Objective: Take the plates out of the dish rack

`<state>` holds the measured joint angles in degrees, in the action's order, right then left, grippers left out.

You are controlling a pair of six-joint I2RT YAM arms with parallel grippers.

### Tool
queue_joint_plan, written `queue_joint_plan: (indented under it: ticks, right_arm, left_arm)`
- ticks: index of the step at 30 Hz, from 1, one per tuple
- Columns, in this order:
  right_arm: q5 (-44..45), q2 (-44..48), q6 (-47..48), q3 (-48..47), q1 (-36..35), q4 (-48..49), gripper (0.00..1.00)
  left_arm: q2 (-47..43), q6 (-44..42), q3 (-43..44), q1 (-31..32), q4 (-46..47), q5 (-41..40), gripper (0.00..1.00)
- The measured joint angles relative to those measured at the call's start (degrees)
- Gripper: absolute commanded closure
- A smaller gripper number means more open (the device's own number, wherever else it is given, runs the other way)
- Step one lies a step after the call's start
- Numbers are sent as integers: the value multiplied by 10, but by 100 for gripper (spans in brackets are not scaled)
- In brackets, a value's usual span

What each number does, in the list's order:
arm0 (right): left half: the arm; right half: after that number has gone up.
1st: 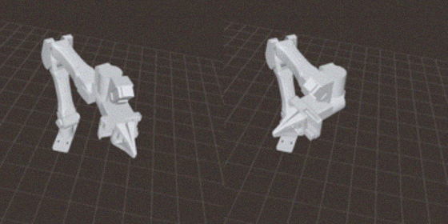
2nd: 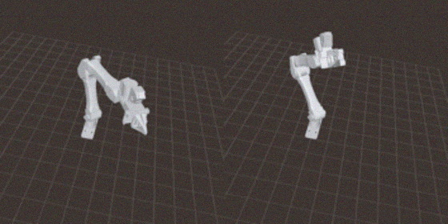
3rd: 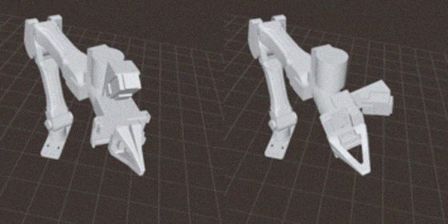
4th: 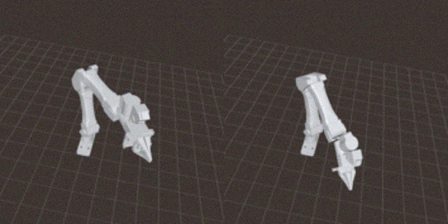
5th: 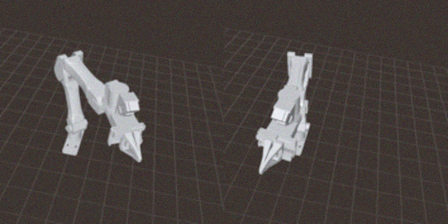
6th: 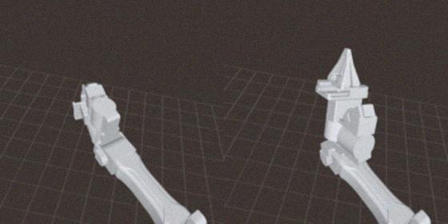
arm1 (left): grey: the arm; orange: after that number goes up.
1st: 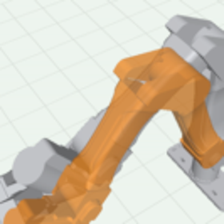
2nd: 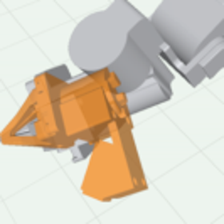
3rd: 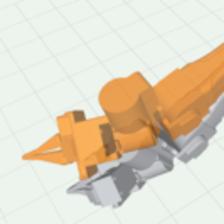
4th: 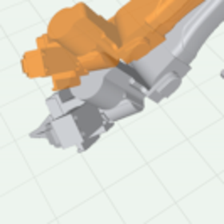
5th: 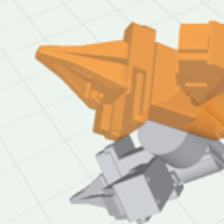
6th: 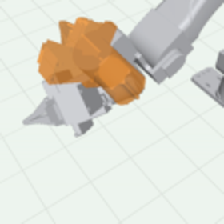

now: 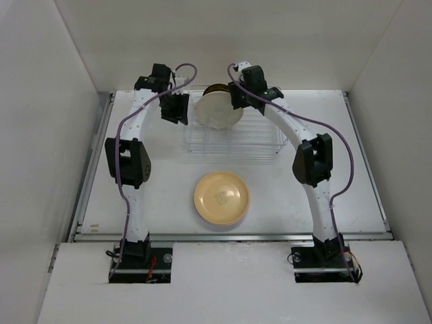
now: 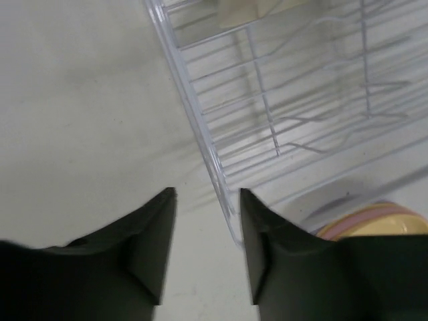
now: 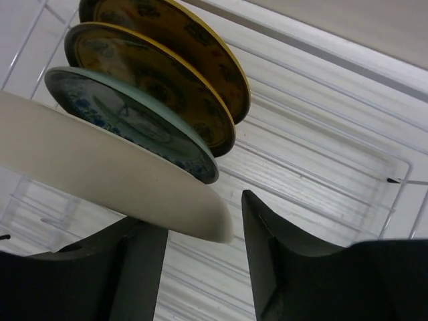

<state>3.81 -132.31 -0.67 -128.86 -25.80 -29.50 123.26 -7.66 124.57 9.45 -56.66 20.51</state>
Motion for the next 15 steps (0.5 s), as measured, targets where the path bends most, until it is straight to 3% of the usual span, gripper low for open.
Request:
queue_joint_plan:
  ticks: [3,7,15]
  right_arm:
    - [-37,-9,10,-2,14,-1,74]
    - [-46,-9,62,2,15,4,98]
    - [-40,5,88,25,14,13,100]
  left_arm:
    - [45,16,3,-1,7,-9,71]
    - [83,39,3,4,7,4,97]
    - [87,96,2,0,6,-6,100]
